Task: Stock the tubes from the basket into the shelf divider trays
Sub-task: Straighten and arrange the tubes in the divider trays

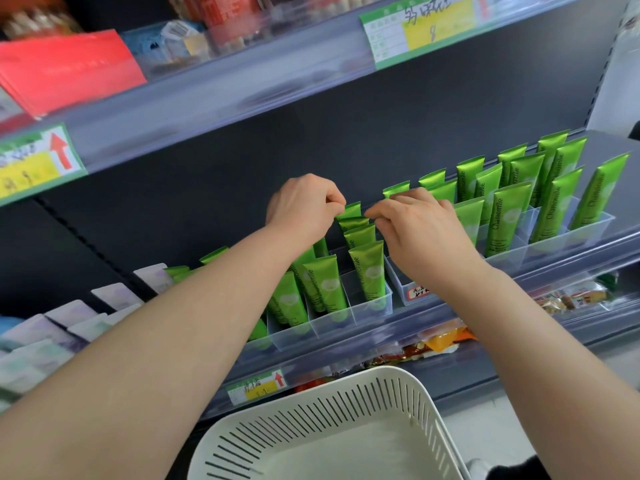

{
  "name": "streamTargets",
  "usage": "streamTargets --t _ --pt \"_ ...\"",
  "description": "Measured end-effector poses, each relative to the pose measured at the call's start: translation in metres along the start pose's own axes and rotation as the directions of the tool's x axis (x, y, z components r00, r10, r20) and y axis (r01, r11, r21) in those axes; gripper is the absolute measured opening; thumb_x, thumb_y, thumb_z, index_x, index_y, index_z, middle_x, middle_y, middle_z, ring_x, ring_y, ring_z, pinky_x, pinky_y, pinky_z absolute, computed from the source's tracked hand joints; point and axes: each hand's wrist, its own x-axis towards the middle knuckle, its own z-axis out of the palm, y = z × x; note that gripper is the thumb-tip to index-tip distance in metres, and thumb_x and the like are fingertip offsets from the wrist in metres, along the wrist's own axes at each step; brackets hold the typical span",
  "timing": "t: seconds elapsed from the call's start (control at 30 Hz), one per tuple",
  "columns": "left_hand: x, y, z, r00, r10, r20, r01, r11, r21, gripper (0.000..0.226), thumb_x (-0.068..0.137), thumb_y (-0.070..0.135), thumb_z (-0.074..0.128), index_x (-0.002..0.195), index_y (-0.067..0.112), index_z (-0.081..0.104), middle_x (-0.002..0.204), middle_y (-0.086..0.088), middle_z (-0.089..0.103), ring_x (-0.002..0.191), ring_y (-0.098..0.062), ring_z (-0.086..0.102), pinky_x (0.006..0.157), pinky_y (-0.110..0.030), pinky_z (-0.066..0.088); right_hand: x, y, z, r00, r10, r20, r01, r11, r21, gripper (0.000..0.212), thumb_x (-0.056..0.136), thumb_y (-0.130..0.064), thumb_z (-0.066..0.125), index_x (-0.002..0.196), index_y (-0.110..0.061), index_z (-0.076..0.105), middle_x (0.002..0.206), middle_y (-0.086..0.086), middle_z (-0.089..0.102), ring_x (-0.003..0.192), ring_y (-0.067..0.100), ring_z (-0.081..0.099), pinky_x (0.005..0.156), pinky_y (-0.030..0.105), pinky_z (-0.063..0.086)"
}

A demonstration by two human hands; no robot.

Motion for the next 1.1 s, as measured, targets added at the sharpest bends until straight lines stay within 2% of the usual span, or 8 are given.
streamTargets --t 0.17,0.4,0.57,0.8,0.93,1.03,1.1 --pt "-0.022 -0.024 -0.019 0.999 -0.039 0.034 0.039 0.999 -0.015 0.006 0.084 0.032 0.069 0.087 0.035 0.073 0.089 0.018 0.068 0.091 -0.010 0.062 0.077 -0.031 0.051 -0.001 -0.022 0.001 0.992 -0.125 0.007 0.125 0.991 0.045 0.023 0.095 -0.023 0.053 0.113 -0.022 0.065 0.101 0.000 0.068 0.099 0.027 0.057 0.080 0.040 0.042" --pt "-0.040 -0.053 -0.036 0.986 -0.094 0.134 0.086 0.994 0.066 0.001 0.081 0.034 0.074 0.080 0.035 0.073 0.071 0.025 0.059 0.087 -0.009 0.062 0.076 -0.030 0.050 -0.003 -0.042 0.017 0.969 -0.242 0.058 0.245 0.969 -0.046 0.022 0.093 -0.031 0.054 0.110 -0.025 0.067 0.098 -0.005 0.068 0.104 0.022 0.053 0.079 0.039 0.036" --pt "-0.046 -0.054 -0.032 0.981 -0.097 0.170 0.082 0.992 0.091 0.004 0.080 0.036 0.074 0.083 0.034 0.076 0.081 0.020 0.066 0.088 -0.011 0.062 0.073 -0.027 0.047 -0.003 -0.050 0.031 0.965 -0.263 -0.005 0.261 0.960 -0.099 0.004 0.081 -0.025 0.070 0.082 -0.024 0.074 0.073 -0.007 0.068 0.091 0.023 0.059 0.076 0.040 0.038" --pt "-0.045 -0.047 -0.022 0.982 -0.096 0.160 0.075 0.988 0.136 0.006 0.085 0.034 0.070 0.086 0.031 0.076 0.093 0.014 0.070 0.095 -0.016 0.061 0.078 -0.030 0.047 -0.002 -0.046 0.032 0.969 -0.246 -0.021 0.243 0.966 -0.089 0.013 0.073 -0.015 0.077 0.076 -0.027 0.074 0.066 -0.010 0.067 0.086 0.020 0.059 0.079 0.039 0.037" --pt "-0.043 -0.042 -0.017 0.991 -0.084 0.100 0.071 0.989 0.131 0.009 0.087 0.032 0.067 0.085 0.030 0.076 0.094 0.013 0.070 0.095 -0.018 0.062 0.074 -0.029 0.045 -0.002 -0.045 0.032 0.972 -0.235 0.007 0.235 0.969 -0.081 0.008 0.085 -0.024 0.066 0.084 -0.027 0.074 0.074 -0.010 0.068 0.093 0.021 0.057 0.079 0.039 0.035" --pt "-0.041 -0.037 -0.013 0.991 -0.075 0.109 0.064 0.993 0.102 0.008 0.088 0.036 0.067 0.088 0.034 0.075 0.096 0.014 0.069 0.094 -0.017 0.060 0.072 -0.029 0.042 -0.001 -0.045 0.029 0.973 -0.232 -0.005 0.231 0.970 -0.069 0.020 0.093 -0.034 0.054 0.090 -0.027 0.072 0.081 -0.008 0.069 0.096 0.022 0.057 0.080 0.039 0.036" --pt "-0.040 -0.035 -0.011 0.989 -0.067 0.128 0.056 0.995 0.088 0.007 0.087 0.037 0.068 0.087 0.036 0.074 0.088 0.015 0.067 0.088 -0.017 0.059 0.069 -0.029 0.042 0.000 -0.044 0.026 0.976 -0.216 -0.008 0.215 0.974 -0.073 0.030 0.096 -0.036 0.043 0.092 -0.025 0.071 0.082 -0.008 0.069 0.096 0.022 0.056 0.079 0.038 0.036"
